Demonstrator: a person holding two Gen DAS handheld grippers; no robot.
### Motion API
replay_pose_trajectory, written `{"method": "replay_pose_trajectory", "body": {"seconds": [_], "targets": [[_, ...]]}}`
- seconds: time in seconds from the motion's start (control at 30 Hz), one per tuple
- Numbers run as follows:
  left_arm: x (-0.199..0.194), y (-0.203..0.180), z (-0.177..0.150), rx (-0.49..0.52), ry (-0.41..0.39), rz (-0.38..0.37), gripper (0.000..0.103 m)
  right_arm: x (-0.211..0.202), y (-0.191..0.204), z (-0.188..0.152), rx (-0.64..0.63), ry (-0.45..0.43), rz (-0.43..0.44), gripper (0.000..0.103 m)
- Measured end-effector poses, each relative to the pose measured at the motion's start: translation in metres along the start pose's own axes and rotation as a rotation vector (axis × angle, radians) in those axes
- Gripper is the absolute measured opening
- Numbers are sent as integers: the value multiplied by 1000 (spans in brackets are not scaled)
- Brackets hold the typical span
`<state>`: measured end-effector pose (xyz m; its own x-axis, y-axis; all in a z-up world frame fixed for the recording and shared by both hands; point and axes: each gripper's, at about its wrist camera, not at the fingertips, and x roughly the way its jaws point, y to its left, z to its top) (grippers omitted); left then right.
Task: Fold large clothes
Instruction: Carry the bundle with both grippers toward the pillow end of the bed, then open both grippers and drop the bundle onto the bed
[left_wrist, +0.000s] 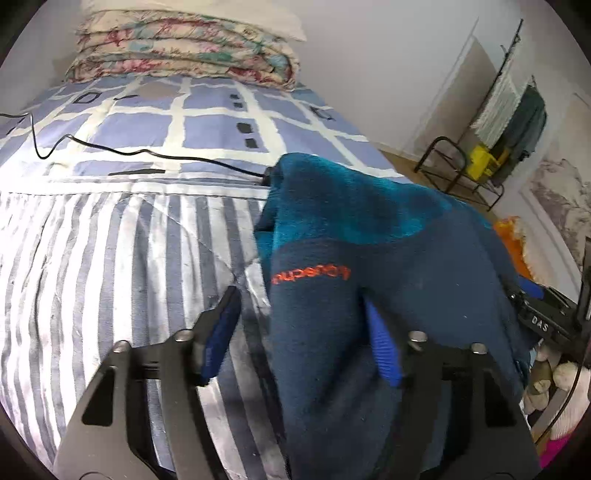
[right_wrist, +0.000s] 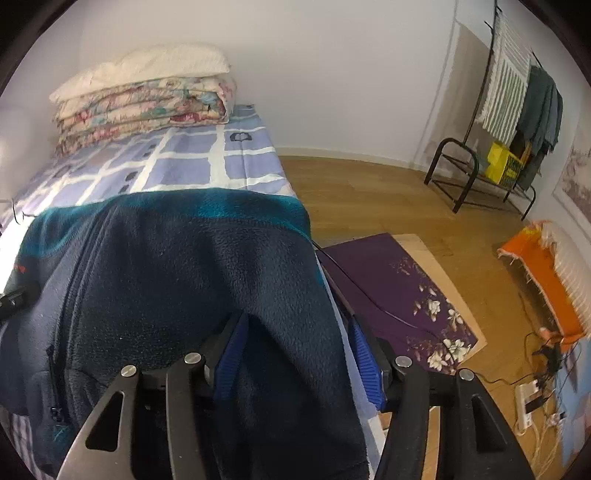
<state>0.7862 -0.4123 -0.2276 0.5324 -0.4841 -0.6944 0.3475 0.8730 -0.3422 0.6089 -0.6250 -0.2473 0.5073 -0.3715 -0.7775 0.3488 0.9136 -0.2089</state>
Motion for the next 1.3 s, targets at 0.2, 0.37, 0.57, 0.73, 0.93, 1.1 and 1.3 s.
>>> {"method": "replay_pose_trajectory", "body": {"seconds": [0.2,0.37,0.57,0.73,0.93,1.1,1.3], "targets": [[-34,-8,2,25,-41,42,71,-13,5,7,-2,-16,-37,64],[-91,-14,11,30,-78,54,69,-53,8,18,15,-68,12,66],[-207,-37,13,88,-160,46,65,-130,14,24,11,-123,61,65],[-326,-60,4,143,-240,33,65,-238,16,23,5,-192,116,65],[-484,-77,-22,167,-353,-13,65,-376,16,3,-20,-274,155,66],[-604,-91,-51,203,-424,-20,65,-492,9,-27,-37,-342,174,66],[-713,-110,-99,265,-490,-38,65,-600,-1,-68,-34,-413,202,67]]}}
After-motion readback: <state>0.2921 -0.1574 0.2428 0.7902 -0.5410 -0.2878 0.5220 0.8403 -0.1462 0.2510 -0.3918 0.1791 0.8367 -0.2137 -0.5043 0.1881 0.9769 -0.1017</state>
